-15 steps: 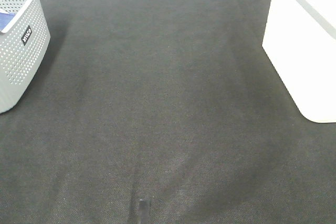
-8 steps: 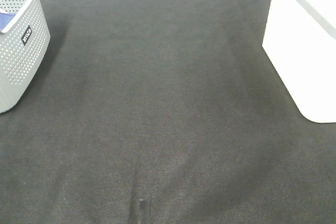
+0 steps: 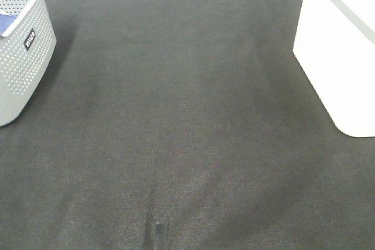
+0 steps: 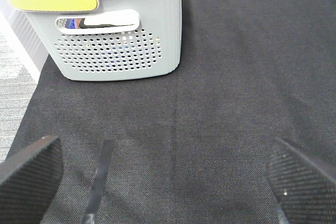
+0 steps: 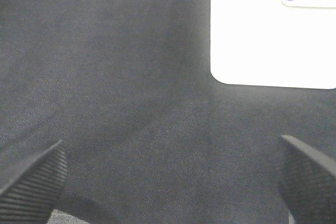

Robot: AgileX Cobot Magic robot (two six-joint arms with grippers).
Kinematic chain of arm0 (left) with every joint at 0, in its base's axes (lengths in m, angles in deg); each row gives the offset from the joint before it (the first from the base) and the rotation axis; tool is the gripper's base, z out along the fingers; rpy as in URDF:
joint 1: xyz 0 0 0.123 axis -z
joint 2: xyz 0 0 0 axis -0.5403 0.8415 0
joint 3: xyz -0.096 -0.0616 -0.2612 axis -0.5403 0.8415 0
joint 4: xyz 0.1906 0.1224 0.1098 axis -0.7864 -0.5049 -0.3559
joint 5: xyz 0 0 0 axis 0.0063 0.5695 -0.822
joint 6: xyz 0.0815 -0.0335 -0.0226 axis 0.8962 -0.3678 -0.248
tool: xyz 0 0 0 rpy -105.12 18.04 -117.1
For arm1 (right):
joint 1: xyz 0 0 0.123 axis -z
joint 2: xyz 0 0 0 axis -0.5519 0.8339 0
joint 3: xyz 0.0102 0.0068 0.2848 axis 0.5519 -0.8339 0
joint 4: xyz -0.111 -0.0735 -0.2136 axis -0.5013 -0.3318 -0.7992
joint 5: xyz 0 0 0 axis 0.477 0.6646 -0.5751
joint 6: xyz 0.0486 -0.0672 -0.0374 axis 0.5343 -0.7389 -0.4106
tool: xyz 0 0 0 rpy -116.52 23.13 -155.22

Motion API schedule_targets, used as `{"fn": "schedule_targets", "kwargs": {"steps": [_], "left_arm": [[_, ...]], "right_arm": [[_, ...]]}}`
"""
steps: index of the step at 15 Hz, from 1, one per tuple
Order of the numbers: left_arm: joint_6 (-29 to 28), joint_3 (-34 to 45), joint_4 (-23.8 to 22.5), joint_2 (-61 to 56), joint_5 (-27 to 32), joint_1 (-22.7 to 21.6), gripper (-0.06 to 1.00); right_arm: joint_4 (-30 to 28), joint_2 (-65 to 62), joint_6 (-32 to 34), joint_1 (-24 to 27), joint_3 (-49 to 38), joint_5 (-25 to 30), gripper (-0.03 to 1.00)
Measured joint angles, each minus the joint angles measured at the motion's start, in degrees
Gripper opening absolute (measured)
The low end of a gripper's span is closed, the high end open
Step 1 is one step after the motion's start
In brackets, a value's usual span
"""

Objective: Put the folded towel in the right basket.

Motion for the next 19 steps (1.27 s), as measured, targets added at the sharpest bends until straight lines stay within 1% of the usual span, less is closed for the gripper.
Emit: {"fn": "schedule_targets", "kwargs": {"steps": [19], "left_arm": [[0.0,0.0,0.0,0.0,0.0,0.0,0.99]], "right_arm": [[0.0,0.0,0.0,0.0,-0.1,-0.1,0.98]]}}
